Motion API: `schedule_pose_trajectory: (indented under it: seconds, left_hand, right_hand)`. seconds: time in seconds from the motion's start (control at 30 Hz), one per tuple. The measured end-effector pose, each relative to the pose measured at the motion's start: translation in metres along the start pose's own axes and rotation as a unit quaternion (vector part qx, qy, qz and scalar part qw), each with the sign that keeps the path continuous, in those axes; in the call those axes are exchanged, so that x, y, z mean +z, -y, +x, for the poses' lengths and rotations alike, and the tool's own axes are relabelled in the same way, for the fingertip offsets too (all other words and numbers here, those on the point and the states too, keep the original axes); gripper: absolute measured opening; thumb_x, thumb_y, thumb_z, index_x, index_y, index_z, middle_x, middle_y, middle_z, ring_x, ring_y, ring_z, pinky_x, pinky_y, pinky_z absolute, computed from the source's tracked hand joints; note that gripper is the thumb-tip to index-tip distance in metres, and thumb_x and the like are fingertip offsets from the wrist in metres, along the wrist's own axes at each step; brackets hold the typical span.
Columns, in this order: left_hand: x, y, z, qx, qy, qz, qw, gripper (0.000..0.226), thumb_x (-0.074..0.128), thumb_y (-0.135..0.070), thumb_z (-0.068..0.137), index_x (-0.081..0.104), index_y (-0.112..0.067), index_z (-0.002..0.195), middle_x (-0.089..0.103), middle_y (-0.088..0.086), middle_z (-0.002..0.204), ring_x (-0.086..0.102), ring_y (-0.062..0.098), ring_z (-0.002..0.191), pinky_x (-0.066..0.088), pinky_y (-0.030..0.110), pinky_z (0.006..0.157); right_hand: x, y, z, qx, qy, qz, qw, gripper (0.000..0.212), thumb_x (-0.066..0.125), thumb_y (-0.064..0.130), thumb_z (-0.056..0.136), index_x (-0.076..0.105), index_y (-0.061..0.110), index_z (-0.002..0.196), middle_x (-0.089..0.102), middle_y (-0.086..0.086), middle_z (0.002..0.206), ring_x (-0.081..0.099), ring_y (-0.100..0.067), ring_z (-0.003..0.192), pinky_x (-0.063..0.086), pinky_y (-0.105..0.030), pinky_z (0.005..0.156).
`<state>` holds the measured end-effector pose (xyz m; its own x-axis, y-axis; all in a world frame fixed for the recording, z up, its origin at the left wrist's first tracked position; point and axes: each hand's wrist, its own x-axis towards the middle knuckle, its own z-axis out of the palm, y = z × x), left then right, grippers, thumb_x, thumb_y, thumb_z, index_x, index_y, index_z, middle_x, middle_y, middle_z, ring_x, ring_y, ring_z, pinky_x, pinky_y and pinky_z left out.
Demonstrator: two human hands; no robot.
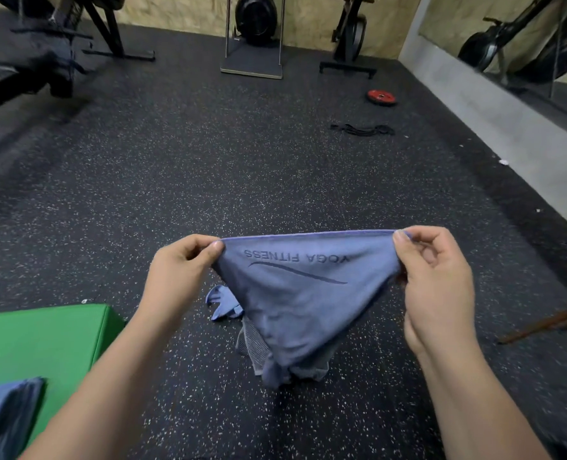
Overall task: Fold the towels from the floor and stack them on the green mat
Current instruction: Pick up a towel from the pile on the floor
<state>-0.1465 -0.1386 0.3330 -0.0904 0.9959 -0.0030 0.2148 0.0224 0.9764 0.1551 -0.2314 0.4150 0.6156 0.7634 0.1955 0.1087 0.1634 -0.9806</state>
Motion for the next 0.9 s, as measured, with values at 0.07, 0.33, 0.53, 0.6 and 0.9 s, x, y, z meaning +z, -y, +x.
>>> schedule_pose_trajectory:
  seconds: [0.07,0.33,0.53,0.6,0.9]
  left_hand:
    - [-0.001,-0.005,-0.002,-0.003,0.004,-0.051,0.999,0.011,0.075,-0.029,0.101,0.082,-0.022,0.097,0.074,-0.005,0.083,0.057,0.01,0.074,0.047,0.033,0.076]
    - [0.026,-0.051,-0.038,-0.005,0.016,-0.187,0.982,0.015,0.085,-0.027,0.092,0.075,-0.022,0.082,0.067,0.002,0.08,0.052,0.013,0.07,0.045,0.032,0.068]
    - [0.046,-0.075,-0.07,0.005,0.086,-0.136,0.987,0.006,0.082,-0.021,0.093,0.082,-0.017,0.089,0.078,-0.003,0.081,0.06,0.004,0.068,0.048,0.017,0.063]
    - [0.047,-0.079,-0.073,0.007,0.103,-0.129,0.986,0.006,0.079,-0.02,0.096,0.085,-0.021,0.094,0.082,-0.002,0.089,0.066,0.002,0.076,0.05,0.016,0.065]
    - [0.041,-0.081,-0.07,0.007,0.073,-0.087,0.994,0.013,0.076,-0.019,0.099,0.086,-0.028,0.097,0.083,-0.007,0.091,0.068,0.0,0.076,0.049,0.015,0.066]
  right_hand:
    - [0.005,0.002,-0.002,-0.004,0.0,0.002,1.0,0.014,0.073,0.014,0.102,0.069,0.023,0.092,0.067,0.008,0.077,0.059,-0.005,0.073,0.047,-0.019,0.068]
    - [0.041,0.001,-0.032,-0.004,0.09,-0.076,0.993,0.012,0.077,0.017,0.097,0.073,0.025,0.089,0.075,0.001,0.082,0.068,-0.011,0.075,0.054,-0.034,0.075]
    - [0.059,0.003,-0.055,0.005,0.15,-0.118,0.982,0.011,0.078,0.023,0.098,0.072,0.028,0.089,0.076,0.005,0.084,0.074,-0.017,0.079,0.062,-0.045,0.079]
    - [0.062,0.005,-0.059,-0.002,0.157,-0.131,0.979,0.013,0.077,0.024,0.099,0.072,0.028,0.088,0.075,0.008,0.083,0.072,-0.012,0.076,0.061,-0.037,0.075]
    - [0.064,0.011,-0.062,-0.053,0.15,-0.19,0.969,0.013,0.075,0.023,0.099,0.073,0.029,0.088,0.073,0.013,0.089,0.071,-0.01,0.085,0.058,-0.036,0.075]
